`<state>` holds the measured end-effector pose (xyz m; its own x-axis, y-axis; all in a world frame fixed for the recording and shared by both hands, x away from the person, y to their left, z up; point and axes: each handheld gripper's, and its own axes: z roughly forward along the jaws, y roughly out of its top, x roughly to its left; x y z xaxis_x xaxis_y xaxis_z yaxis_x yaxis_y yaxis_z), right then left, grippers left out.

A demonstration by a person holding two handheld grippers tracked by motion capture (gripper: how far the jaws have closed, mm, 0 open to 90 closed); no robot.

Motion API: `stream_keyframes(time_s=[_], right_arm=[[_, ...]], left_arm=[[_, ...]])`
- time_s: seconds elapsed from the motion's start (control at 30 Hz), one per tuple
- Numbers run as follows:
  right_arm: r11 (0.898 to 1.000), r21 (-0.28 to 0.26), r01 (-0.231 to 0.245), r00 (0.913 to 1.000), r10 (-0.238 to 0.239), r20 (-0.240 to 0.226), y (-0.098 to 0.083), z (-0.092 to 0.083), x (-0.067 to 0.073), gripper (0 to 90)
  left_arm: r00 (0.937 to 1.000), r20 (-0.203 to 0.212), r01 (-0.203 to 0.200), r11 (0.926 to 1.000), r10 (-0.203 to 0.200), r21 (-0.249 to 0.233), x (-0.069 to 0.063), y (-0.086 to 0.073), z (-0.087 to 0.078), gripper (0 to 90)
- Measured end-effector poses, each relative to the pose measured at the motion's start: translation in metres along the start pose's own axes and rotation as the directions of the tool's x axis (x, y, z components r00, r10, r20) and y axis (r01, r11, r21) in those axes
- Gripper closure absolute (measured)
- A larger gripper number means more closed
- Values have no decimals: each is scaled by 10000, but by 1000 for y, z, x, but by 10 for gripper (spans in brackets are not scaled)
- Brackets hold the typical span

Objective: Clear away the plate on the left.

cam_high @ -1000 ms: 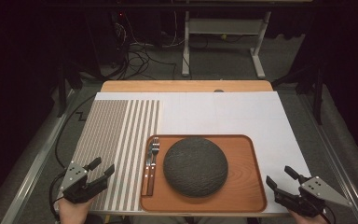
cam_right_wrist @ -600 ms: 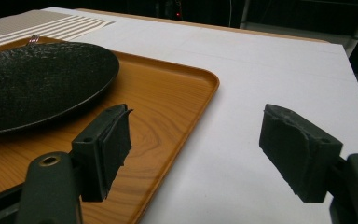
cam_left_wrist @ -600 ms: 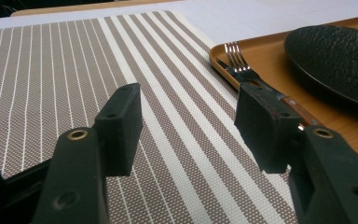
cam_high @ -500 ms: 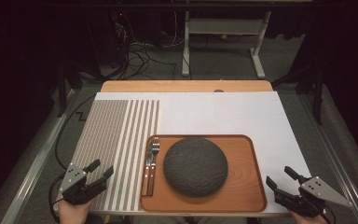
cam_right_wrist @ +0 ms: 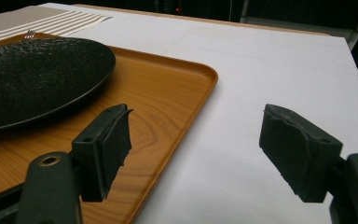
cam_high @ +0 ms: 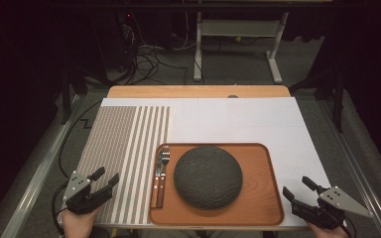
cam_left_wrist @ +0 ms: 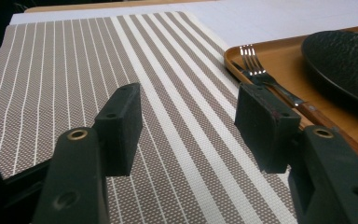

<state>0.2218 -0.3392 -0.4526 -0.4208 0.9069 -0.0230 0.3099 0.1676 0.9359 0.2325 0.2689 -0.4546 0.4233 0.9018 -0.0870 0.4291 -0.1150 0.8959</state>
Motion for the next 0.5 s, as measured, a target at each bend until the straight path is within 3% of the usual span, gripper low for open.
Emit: stream_keyframes(time_s=[0.2, 0.5], right_arm=[[9999, 95, -71, 10000, 71, 30, -1, 2, -2, 251], [9998, 174, -74, 10000, 75, -22, -1, 4, -2, 251]], left_arm=[[9996, -15, 265, 9996, -265, -65, 3, -1, 0, 395], [9995, -227, 223, 9998, -223, 6, 9, -1, 9, 351]])
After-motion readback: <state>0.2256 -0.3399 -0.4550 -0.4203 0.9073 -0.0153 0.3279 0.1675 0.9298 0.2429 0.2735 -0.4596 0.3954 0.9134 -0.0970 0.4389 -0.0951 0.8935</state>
